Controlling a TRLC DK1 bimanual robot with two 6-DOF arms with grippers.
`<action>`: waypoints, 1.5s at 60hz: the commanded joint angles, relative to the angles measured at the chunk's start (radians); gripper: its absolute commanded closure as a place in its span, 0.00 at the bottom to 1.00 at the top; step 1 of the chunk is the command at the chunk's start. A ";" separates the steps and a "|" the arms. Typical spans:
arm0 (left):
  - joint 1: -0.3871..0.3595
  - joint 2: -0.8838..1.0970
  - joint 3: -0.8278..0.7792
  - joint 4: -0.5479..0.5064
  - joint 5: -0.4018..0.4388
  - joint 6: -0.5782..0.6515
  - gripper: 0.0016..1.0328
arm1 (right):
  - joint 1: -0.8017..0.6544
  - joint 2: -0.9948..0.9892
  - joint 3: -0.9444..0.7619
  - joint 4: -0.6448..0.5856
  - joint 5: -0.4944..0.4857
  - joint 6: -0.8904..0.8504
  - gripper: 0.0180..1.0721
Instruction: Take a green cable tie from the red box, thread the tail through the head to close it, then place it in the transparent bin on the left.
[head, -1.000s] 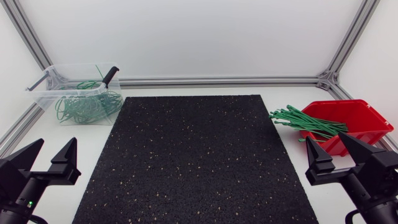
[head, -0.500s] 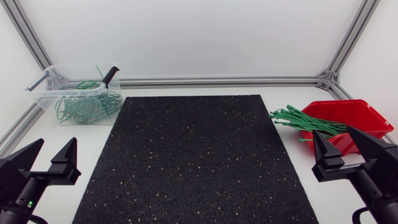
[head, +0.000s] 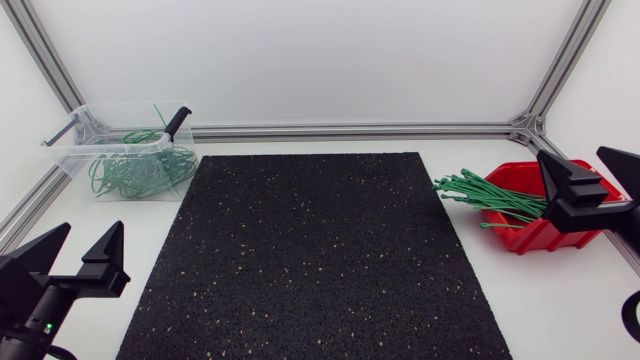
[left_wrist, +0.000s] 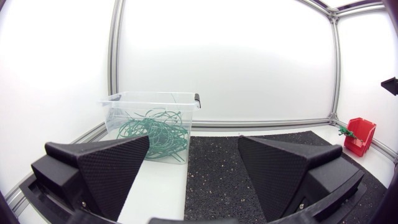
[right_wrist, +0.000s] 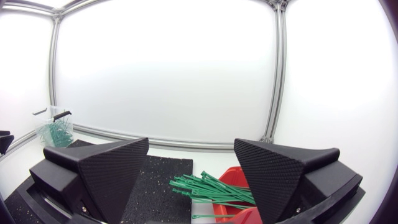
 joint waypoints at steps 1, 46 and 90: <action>0.007 -0.010 -0.041 -0.018 -0.011 -0.023 0.04 | -0.007 0.083 0.082 -0.040 0.025 0.026 0.05; 0.008 -0.010 -0.041 -0.018 -0.011 -0.022 0.04 | -0.248 0.754 0.618 -0.509 -0.340 -0.372 0.13; 0.004 -0.010 -0.039 -0.018 -0.011 -0.022 0.04 | -0.261 1.212 0.972 -1.046 -0.156 -1.268 0.14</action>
